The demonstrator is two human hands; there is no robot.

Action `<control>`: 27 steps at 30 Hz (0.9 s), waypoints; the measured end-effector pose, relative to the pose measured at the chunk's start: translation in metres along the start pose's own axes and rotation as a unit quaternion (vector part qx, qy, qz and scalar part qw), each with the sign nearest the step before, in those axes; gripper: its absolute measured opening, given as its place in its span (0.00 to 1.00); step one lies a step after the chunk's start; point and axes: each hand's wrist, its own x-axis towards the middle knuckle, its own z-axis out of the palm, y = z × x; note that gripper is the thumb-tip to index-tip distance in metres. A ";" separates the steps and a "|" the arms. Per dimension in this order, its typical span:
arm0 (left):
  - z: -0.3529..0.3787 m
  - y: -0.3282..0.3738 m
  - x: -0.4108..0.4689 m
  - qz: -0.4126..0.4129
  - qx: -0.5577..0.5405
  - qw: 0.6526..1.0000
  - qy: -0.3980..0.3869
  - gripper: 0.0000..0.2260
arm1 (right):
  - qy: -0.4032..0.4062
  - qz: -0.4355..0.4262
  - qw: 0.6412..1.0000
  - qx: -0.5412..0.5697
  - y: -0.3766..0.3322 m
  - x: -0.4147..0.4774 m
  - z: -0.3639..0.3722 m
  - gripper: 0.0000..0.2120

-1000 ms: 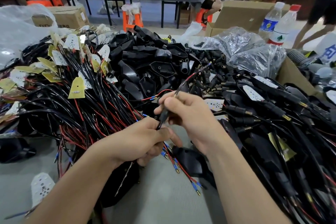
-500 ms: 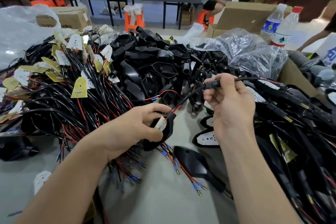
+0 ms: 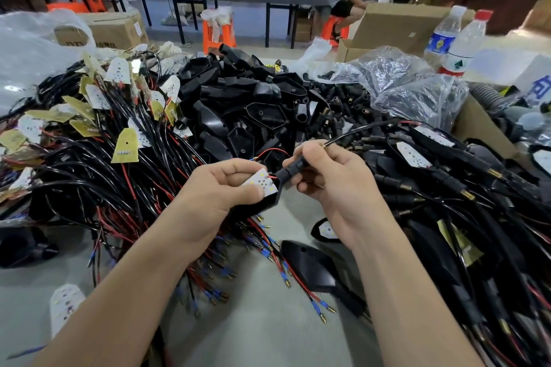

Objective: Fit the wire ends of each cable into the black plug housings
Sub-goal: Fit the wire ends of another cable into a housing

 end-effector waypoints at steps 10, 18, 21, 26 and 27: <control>0.006 0.005 -0.003 0.009 -0.010 1.000 -0.022 0.11 | 0.011 -0.049 0.999 0.022 0.007 0.000 0.001 0.06; 0.008 0.002 -0.003 0.028 -0.054 0.996 0.063 0.14 | -0.044 -0.025 0.999 -0.004 0.010 -0.002 0.004 0.06; 0.009 -0.001 -0.006 0.062 -0.006 0.993 0.102 0.13 | -0.066 0.013 0.998 -0.013 0.015 -0.005 0.008 0.05; 0.009 -0.004 -0.003 0.054 0.001 0.990 0.131 0.13 | -0.073 0.008 0.997 -0.017 0.021 -0.006 0.015 0.04; 0.011 -0.002 -0.002 0.065 0.016 0.988 0.136 0.13 | -0.056 -0.002 0.998 -0.021 0.021 -0.005 0.016 0.04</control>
